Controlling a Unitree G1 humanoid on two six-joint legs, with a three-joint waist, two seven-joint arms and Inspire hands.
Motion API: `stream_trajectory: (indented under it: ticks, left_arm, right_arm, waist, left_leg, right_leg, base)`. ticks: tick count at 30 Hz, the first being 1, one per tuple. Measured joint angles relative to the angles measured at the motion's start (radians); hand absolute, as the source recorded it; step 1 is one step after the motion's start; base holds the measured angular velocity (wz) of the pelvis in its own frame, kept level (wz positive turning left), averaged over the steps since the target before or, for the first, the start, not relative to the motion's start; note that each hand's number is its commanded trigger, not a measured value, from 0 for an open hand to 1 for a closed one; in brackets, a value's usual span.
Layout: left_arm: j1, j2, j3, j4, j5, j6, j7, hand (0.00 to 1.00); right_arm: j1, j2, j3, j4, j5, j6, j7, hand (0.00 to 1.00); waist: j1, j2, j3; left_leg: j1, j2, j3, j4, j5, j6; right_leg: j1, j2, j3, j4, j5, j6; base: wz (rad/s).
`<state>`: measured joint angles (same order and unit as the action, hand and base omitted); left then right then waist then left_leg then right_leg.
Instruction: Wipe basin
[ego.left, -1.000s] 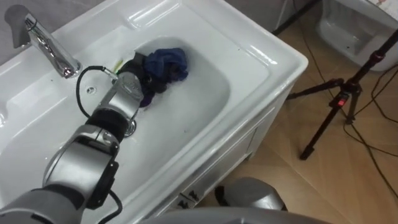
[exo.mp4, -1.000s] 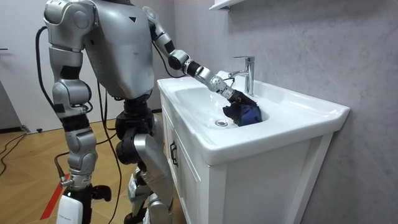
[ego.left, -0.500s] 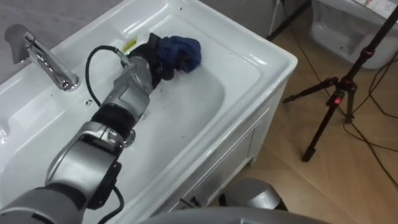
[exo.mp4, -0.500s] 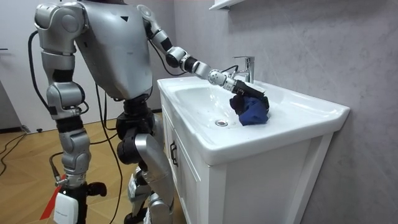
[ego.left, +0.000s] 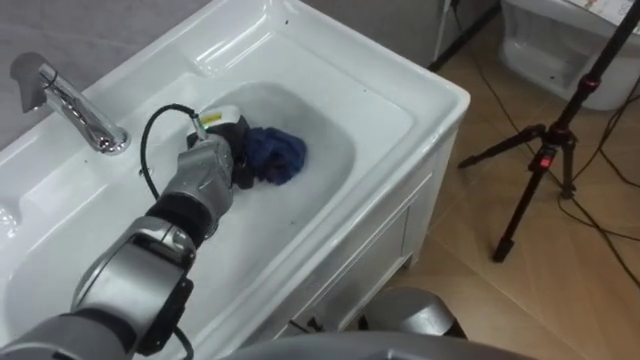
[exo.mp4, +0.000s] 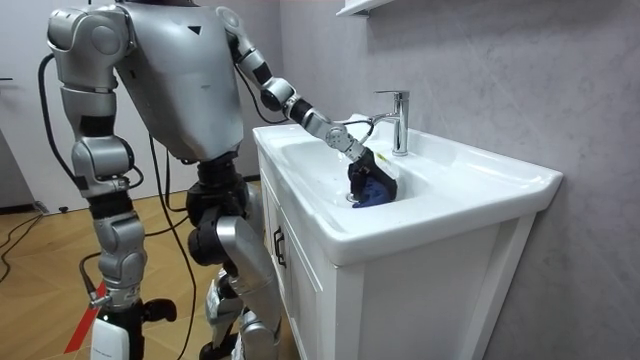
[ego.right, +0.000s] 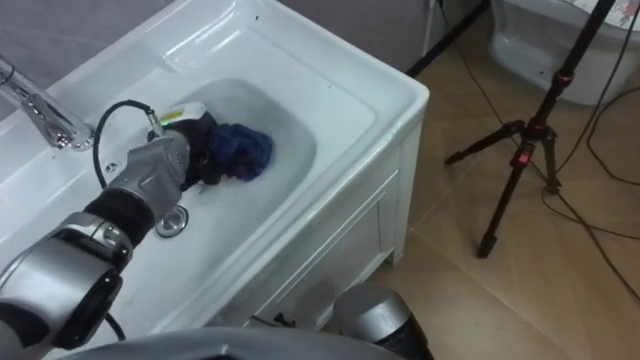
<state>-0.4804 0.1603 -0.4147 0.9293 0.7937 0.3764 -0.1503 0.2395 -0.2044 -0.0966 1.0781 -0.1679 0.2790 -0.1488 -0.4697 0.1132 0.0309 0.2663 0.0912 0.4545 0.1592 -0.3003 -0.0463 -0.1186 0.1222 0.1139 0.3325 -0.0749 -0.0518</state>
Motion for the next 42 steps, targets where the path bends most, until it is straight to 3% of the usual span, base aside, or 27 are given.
stream_trajectory:
  ticks: [8,12,16,19,30,33,39,42]
  left_arm:
    - [0.074,0.011,0.058,0.004,0.036,0.002,0.004,1.00]
    - [0.102,0.012,0.092,0.003,0.043,-0.001,0.020,1.00]
    - [0.131,0.012,0.105,-0.006,0.116,-0.019,0.043,1.00]
    - [0.144,0.012,0.108,-0.008,0.137,-0.020,0.050,1.00]
    - [0.204,0.022,0.140,-0.060,0.203,-0.036,0.009,1.00]
    - [0.227,0.046,0.144,-0.083,0.210,-0.036,-0.013,1.00]
    - [0.292,0.082,0.216,-0.115,0.311,-0.034,-0.039,1.00]
    - [0.301,0.099,0.217,-0.109,0.336,-0.034,-0.036,1.00]
  right_arm:
    - [0.006,0.000,-0.005,0.001,0.002,0.003,0.000,0.00]
    - [0.012,0.000,-0.005,0.001,0.000,0.004,0.001,0.00]
    - [0.035,0.005,-0.004,0.007,-0.001,0.010,0.001,0.00]
    - [0.047,0.006,-0.005,0.007,-0.002,0.015,0.001,0.00]
    - [0.037,0.011,-0.051,0.004,-0.034,0.004,-0.001,0.00]
    - [0.036,0.010,-0.076,-0.001,-0.034,0.005,-0.001,0.00]
    - [0.026,0.004,-0.121,0.009,-0.038,0.002,0.000,0.00]
    - [0.014,0.004,-0.121,0.023,-0.038,0.001,0.000,0.00]
  waist:
    - [0.011,-0.018,-0.0037]
    - [0.018,-0.033,-0.0130]
    - [0.046,-0.062,-0.0232]
    - [0.067,-0.072,-0.0291]
    - [0.117,-0.046,-0.0276]
    - [0.120,-0.039,-0.0275]
    - [0.124,-0.020,-0.0293]
    - [0.148,-0.007,-0.0295]
  left_leg:
    - [0.035,0.004,-0.008,0.002,-0.005,-0.005]
    - [0.043,0.004,-0.004,0.004,-0.007,-0.006]
    - [0.049,0.005,-0.003,0.007,-0.007,-0.007]
    - [0.053,0.005,-0.005,0.007,-0.007,-0.007]
    - [0.059,0.018,-0.033,0.006,-0.008,-0.008]
    - [0.058,0.019,-0.048,0.006,-0.007,-0.009]
    - [0.057,0.018,-0.075,0.009,-0.007,-0.012]
    - [0.054,0.018,-0.085,0.010,-0.006,-0.013]
  right_leg:
    - [0.031,0.002,-0.008,0.009,-0.017,-0.003]
    - [0.037,0.004,-0.004,0.012,-0.017,-0.004]
    - [0.044,0.004,-0.004,0.013,-0.016,-0.005]
    - [0.051,0.003,-0.005,0.009,-0.015,-0.005]
    - [0.082,0.005,-0.029,-0.024,-0.005,-0.008]
    - [0.082,0.004,-0.036,-0.020,-0.014,-0.011]
    - [0.080,-0.002,-0.054,-0.002,-0.030,-0.015]
    - [0.081,-0.005,-0.062,-0.002,-0.030,-0.016]
  base:
    - [0.03]
    - [-0.03]
    - [-0.03]
    - [0.00]
    - [0.07]
    - [0.07]
    - [0.08]
    - [0.10]
